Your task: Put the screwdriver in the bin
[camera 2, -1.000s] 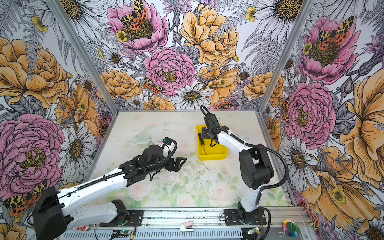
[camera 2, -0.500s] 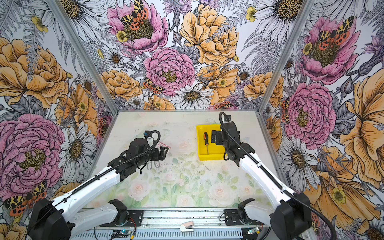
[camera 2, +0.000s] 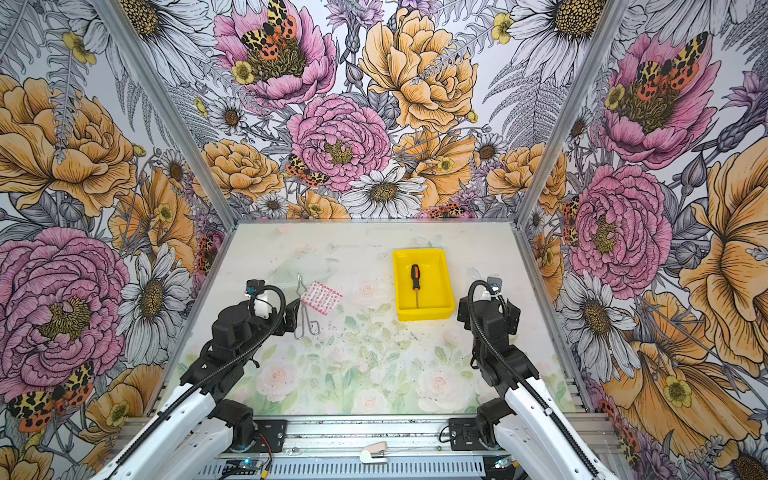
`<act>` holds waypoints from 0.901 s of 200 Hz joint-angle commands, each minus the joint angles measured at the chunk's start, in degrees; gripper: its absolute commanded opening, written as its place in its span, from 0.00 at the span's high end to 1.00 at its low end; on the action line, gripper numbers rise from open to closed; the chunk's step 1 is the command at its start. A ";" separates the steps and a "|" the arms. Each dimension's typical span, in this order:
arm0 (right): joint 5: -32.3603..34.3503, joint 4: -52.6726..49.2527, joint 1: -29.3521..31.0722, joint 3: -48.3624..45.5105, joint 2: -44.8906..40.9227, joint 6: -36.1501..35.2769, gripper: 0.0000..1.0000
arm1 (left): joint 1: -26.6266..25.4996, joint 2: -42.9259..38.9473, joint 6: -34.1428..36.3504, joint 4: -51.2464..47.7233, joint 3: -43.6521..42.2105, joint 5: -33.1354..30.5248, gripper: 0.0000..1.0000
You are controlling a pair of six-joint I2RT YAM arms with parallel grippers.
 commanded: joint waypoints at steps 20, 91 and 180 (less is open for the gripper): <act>-3.70 17.41 -1.99 -9.69 -3.43 -9.48 0.00 | 5.64 -2.03 -0.15 9.65 -4.69 -13.50 0.01; -11.45 41.47 -8.67 -14.56 13.97 -9.99 0.01 | 18.73 18.22 -1.70 30.01 -7.04 -10.77 0.01; -15.26 58.62 -14.26 -6.88 37.11 -9.39 0.01 | 18.05 32.78 -1.15 47.19 -5.38 -8.78 0.01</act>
